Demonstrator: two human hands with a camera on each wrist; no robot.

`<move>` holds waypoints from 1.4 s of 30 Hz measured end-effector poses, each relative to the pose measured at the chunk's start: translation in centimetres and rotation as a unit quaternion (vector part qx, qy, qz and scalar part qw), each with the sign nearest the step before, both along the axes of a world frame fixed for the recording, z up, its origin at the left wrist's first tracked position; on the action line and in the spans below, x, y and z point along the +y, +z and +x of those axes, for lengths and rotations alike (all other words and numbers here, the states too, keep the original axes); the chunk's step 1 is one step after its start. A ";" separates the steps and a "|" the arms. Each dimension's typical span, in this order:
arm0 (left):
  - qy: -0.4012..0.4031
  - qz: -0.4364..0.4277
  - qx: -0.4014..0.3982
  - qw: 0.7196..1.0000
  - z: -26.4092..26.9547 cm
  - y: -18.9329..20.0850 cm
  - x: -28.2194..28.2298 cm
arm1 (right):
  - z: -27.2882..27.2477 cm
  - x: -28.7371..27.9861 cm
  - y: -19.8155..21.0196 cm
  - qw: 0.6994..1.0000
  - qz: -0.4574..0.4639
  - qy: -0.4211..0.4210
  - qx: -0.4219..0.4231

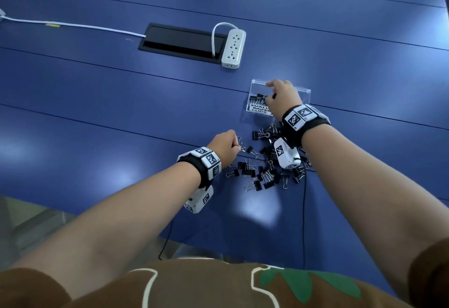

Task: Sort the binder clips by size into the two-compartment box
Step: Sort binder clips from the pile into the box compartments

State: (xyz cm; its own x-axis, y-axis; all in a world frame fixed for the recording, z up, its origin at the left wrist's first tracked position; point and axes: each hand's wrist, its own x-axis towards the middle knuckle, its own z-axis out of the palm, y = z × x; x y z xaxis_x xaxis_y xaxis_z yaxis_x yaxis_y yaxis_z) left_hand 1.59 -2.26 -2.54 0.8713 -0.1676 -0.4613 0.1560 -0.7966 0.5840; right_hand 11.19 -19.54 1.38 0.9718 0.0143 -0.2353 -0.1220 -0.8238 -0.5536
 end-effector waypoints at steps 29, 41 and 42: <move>-0.051 -0.001 -0.098 0.994 6.4 2.5 -3.0 | -10.0 -1.3 -2.3 0.787 0.506 -0.291 0.202; -0.135 0.072 -0.001 0.988 -4.4 -1.8 0.6 | -13.9 0.9 -4.6 0.986 -0.020 0.111 0.125; -0.135 0.075 -0.001 0.988 -4.6 -2.0 0.6 | -14.1 1.2 -4.7 0.980 -0.062 0.141 0.127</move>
State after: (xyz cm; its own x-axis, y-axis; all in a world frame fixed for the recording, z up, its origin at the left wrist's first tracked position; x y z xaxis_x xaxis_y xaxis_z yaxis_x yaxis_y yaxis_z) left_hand -2.98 -1.71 -4.49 0.8048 -0.3238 -0.4974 -0.0749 -0.8868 0.4560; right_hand -2.90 -18.29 -3.31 0.8428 0.2301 -0.4865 -0.0009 -0.9034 -0.4288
